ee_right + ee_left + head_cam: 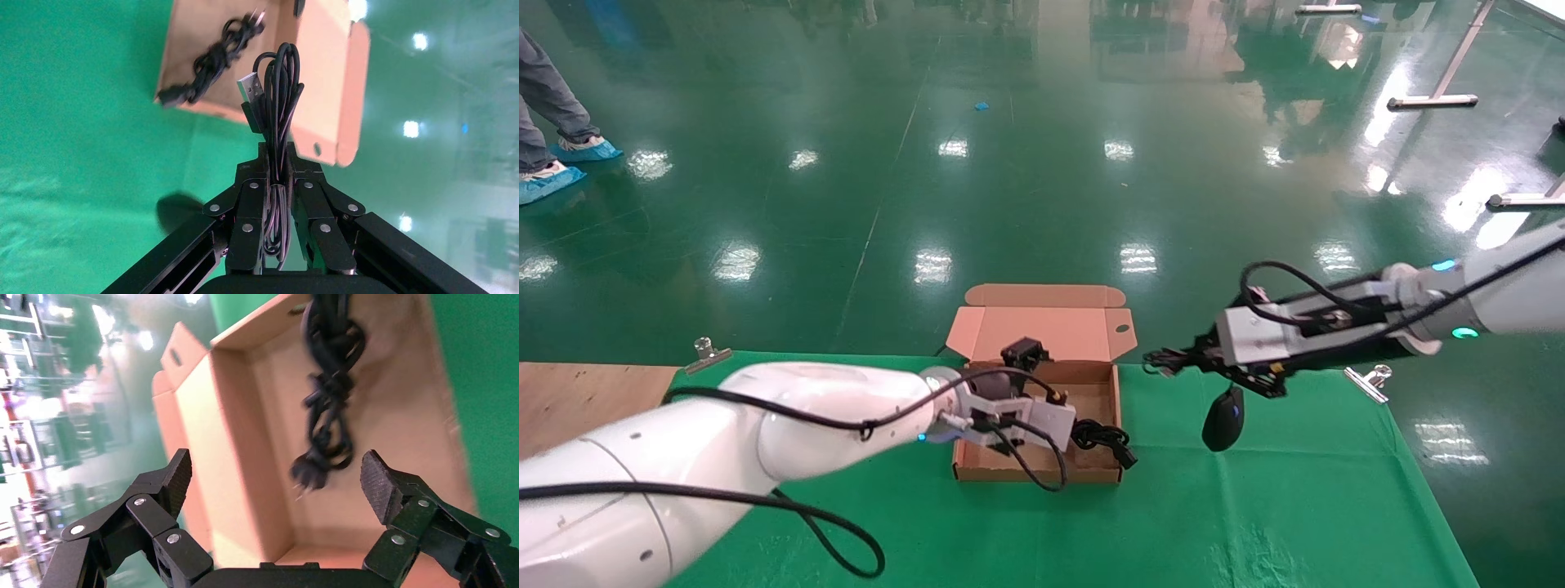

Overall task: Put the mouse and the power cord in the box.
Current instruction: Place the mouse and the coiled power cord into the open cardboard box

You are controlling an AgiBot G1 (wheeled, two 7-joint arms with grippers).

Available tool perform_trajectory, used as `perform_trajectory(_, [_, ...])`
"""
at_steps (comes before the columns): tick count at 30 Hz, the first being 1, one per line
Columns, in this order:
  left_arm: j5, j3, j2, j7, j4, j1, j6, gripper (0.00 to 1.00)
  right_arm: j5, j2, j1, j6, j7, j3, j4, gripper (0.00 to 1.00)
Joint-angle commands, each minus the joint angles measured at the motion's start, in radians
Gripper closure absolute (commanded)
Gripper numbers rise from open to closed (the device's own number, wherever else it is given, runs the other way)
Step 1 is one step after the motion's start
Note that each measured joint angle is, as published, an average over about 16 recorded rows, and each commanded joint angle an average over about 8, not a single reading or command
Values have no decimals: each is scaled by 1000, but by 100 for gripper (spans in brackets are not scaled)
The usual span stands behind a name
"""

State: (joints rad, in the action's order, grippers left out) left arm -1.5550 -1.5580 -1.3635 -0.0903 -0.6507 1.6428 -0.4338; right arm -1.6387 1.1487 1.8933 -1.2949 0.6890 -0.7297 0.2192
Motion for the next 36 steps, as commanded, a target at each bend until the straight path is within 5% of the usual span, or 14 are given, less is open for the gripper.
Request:
perform_trajectory(1, [-8, -3, 0, -20, 8, 11, -1, 0, 3, 6, 4, -1, -6, 2, 8, 100])
perform_trajectory(9, [22, 15, 79, -57, -38, 52, -39, 0, 1, 120, 21, 56, -47, -1, 18, 100])
perform_trajectory(18, [68, 44, 370, -46, -298, 56, -49, 0, 5, 221, -19, 147, -103, -48, 96, 100])
perform_trajectory(27, [100, 60, 671, 19, -552, 16, 0, 0, 74, 231, -118, 279, -295, -244, 364, 100])
perform_trajectory(36, [125, 65, 813, 31, -634, -31, 54, 0, 121, 229, -189, 501, -422, -461, 485, 100])
